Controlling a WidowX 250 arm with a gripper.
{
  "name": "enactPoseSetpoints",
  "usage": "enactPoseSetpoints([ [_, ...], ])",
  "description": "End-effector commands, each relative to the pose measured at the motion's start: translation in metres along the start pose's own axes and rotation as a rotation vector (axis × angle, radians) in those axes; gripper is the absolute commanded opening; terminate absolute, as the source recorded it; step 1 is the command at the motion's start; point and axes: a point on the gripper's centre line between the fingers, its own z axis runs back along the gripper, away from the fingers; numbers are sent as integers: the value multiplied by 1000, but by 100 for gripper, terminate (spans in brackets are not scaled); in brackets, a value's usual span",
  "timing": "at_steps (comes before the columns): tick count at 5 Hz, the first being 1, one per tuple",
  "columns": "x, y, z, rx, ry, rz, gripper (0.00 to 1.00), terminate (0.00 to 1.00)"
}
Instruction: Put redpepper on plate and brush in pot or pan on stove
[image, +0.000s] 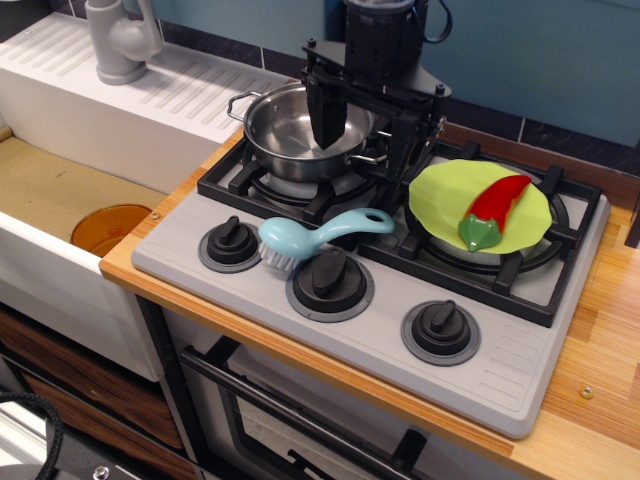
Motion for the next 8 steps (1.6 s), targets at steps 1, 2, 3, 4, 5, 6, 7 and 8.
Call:
enactPoseSetpoints([
  [1, 1, 2, 10, 1, -96, 4, 100, 0],
  [2, -4, 1, 6, -1, -100, 9, 100, 0],
  [3, -5, 1, -2, -9, -111, 11, 100, 0],
  [4, -2, 4, -11, -19, -125, 6, 100, 0],
  [5, 4, 8, -23, -30, -138, 1, 100, 0],
  [6, 5, 11, -30, -39, -136, 4, 100, 0],
  [7, 2, 12, -32, -34, -136, 15, 100, 0],
  [8, -1, 15, -35, -26, -135, 19, 100, 0],
])
